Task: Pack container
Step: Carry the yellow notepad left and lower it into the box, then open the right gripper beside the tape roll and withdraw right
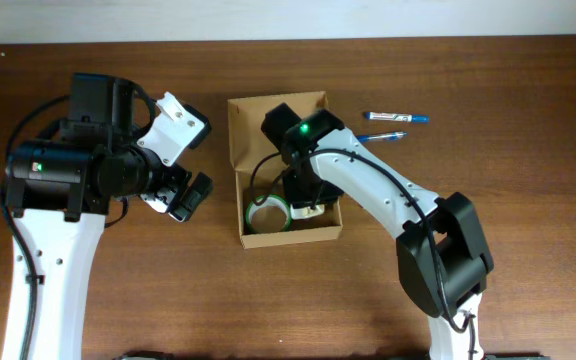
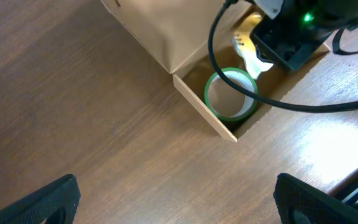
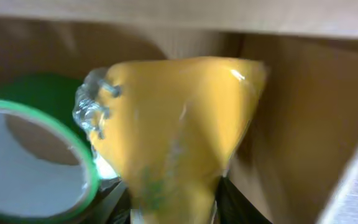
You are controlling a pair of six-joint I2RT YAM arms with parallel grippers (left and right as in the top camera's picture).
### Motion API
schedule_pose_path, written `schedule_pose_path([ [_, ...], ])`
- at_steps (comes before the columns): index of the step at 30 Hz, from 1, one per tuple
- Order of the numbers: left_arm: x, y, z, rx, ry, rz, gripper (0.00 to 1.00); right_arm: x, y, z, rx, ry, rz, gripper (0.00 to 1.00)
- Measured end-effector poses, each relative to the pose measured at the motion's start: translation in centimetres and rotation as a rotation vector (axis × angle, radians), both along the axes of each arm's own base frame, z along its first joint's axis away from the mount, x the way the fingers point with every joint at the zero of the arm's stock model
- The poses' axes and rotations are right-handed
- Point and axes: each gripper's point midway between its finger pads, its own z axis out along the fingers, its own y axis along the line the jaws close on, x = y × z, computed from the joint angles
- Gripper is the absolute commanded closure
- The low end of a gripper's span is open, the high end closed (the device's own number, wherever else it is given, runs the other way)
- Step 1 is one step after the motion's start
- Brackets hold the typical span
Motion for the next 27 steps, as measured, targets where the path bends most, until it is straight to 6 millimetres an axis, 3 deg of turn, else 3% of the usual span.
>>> schedule_pose_path([
  [2, 0.0, 0.0, 0.0, 0.000, 0.000, 0.000, 0.00, -0.4, -0.4, -0.8, -0.014, 0.012, -0.010, 0.59],
  [5, 0.0, 0.0, 0.0, 0.000, 0.000, 0.000, 0.00, -1.0, -0.8, -1.5, -0.029, 0.031, -0.023, 0.41],
  [10, 0.0, 0.0, 0.0, 0.000, 0.000, 0.000, 0.01, -1.2, -1.0, -1.7, -0.038, 0.035, -0.022, 0.31],
  [27, 0.0, 0.0, 0.0, 0.000, 0.000, 0.000, 0.00, -0.8, -0.7, -1.0, -0.023, 0.024, -0.023, 0.26],
])
